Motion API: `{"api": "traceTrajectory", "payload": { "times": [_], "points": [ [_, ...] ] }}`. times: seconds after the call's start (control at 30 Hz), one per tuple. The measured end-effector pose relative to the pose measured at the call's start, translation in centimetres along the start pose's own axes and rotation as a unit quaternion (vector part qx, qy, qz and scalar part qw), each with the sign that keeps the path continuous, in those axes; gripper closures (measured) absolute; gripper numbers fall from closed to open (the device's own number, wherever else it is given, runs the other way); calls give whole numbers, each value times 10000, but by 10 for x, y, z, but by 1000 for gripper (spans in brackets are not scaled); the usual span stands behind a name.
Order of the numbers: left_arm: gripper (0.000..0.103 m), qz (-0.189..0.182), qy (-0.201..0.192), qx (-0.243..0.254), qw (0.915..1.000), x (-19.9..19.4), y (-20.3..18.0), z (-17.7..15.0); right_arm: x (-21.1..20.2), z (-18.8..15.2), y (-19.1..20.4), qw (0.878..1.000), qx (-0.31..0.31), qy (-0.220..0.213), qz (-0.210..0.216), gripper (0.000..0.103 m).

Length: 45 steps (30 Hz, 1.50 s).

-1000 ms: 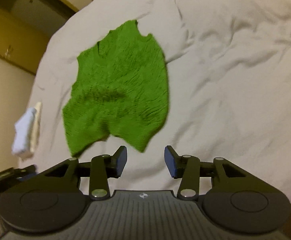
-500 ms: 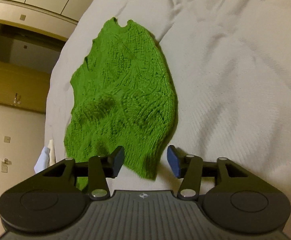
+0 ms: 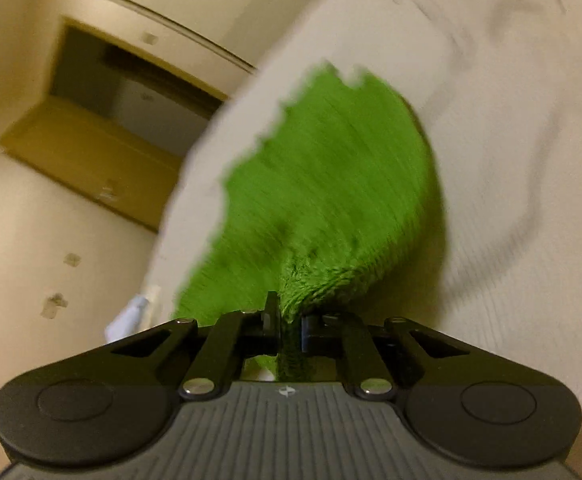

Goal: Fold clothes
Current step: 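Grasp the vest's hem with both grippers, then pull the hem with both grippers to stretch the vest flat, then release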

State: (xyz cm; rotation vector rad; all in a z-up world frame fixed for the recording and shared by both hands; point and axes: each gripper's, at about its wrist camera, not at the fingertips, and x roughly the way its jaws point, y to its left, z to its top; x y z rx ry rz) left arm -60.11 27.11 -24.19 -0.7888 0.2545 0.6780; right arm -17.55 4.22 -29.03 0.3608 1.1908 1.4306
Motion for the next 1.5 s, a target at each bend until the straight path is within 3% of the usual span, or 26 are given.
{"api": "traceTrajectory", "payload": {
  "times": [0.1,0.17,0.27,0.33,0.37,0.43,0.5,0.57,0.6,0.67,0.8,0.9,0.93,0.97,1.0,1.07,1.1,1.2,1.3,1.43,1.5],
  "points": [
    [100,-170,-477,307,9982,-56,-24,16,-8,4,13,9989,-300,-245,266,93],
    [103,-290,-684,395,9965,-91,-31,10,-37,2,33,9977,-348,-448,366,93],
    [103,-49,-371,115,9992,-112,-15,-27,-73,-18,46,9984,-230,-439,254,94],
    [101,200,3,-190,9996,-116,0,-55,-82,-43,30,9989,71,-307,-339,93],
    [101,377,319,-440,9978,-109,10,-70,-79,-55,17,9959,263,-183,-842,93],
    [98,544,709,-699,9935,-98,19,-90,-72,-82,-7,9822,430,130,-1826,86],
    [72,614,958,-833,9900,-89,22,-105,-71,-103,-13,9763,267,234,-2135,82],
    [51,553,904,-752,9915,-83,15,-107,-77,-112,-10,9796,225,190,-1990,72],
    [44,588,861,-729,9919,-79,15,-108,-80,-114,-7,9814,189,136,-1905,59],
    [38,760,814,-801,9905,-69,20,-109,-81,-113,3,9818,-108,-20,-1897,51],
    [38,736,901,-1340,9841,-40,40,-116,-75,-107,-4,9801,-389,-105,-1942,45],
    [39,643,875,-1349,9849,-21,41,-116,-54,-100,-26,9843,-138,-20,-1759,45],
    [43,592,878,-1319,9856,-16,40,-114,-48,-97,-33,9858,-39,-15,-1678,43],
    [75,520,918,-1295,9860,-11,40,-112,-42,-94,-40,9872,61,-11,-1596,42],
    [93,446,987,-1278,9859,-5,39,-110,-36,-91,-46,9883,153,-8,-1518,42],
    [94,373,939,-1219,9874,-2,35,-103,-27,-82,-46,9905,210,14,-1358,69],
    [94,367,800,-1058,9905,-9,27,-98,-24,-78,-45,9916,244,39,-1268,90],
    [95,427,304,-484,9974,-45,2,-90,-33,-68,-35,9921,280,-109,-1215,94],
    [95,358,148,-306,9988,-81,-8,-97,-65,-69,-16,9947,153,-443,-914,95],
    [93,683,418,-34,9968,-96,-10,-132,-93,-90,-6,9942,91,-555,-921,96],
    [90,1103,671,-38,9916,-94,-4,-148,-92,-107,-11,9908,37,-461,-1268,96]
  ]
}}
